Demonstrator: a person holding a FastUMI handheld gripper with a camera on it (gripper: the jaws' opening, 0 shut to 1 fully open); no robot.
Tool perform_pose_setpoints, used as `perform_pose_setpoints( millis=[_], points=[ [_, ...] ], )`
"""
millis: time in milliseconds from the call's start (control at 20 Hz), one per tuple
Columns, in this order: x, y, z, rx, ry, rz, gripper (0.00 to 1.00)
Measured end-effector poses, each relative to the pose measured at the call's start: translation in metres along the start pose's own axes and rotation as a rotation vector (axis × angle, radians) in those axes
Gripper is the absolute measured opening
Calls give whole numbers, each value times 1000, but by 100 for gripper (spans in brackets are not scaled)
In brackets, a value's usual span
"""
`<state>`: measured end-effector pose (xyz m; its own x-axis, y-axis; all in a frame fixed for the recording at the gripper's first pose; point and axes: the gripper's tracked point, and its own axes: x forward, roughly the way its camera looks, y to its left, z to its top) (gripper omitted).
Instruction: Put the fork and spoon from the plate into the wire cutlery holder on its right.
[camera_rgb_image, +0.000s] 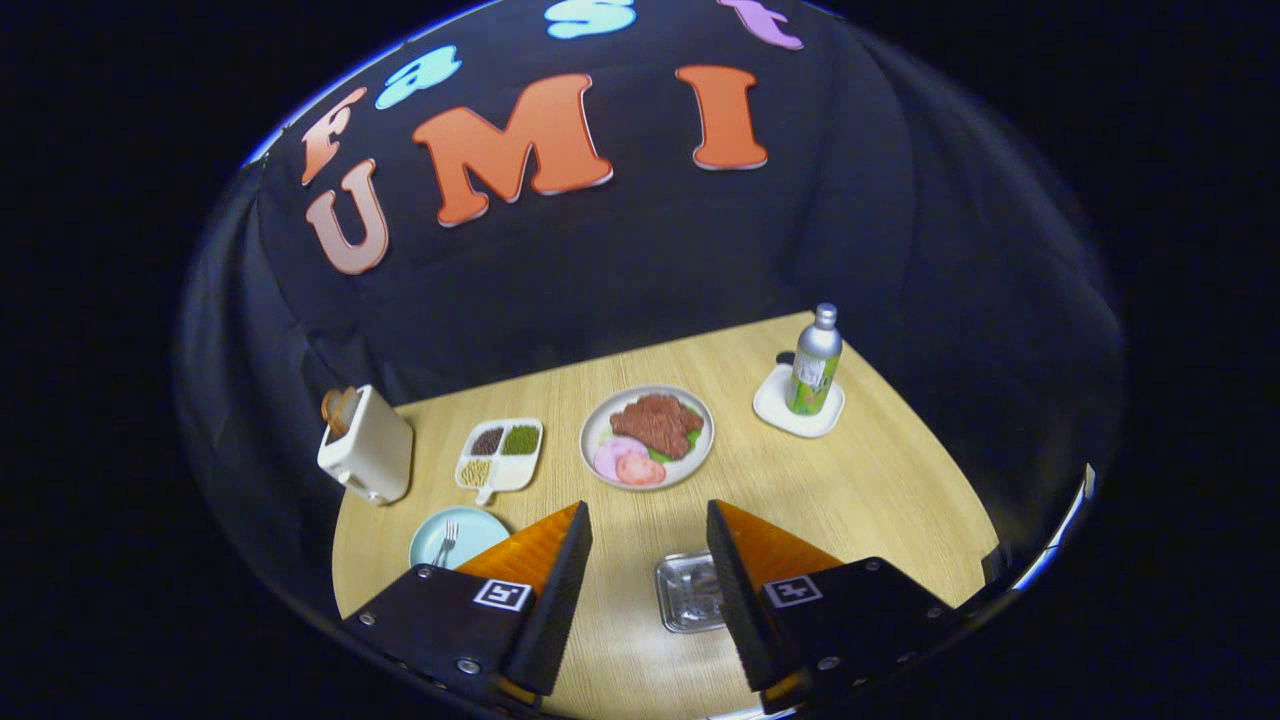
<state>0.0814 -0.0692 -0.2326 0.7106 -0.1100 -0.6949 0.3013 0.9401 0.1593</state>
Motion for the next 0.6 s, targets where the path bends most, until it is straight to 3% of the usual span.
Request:
perform_pose_setpoints(
  millis=[50, 250, 400, 600],
  points=[
    [-4, 8, 10, 7, -50, 7, 77],
    [-28, 45, 53, -3, -276, 31, 89],
    [-32, 80, 75, -29, -403, 51, 91],
    [-25, 128, 82, -28, -463, 93, 92]
  ],
)
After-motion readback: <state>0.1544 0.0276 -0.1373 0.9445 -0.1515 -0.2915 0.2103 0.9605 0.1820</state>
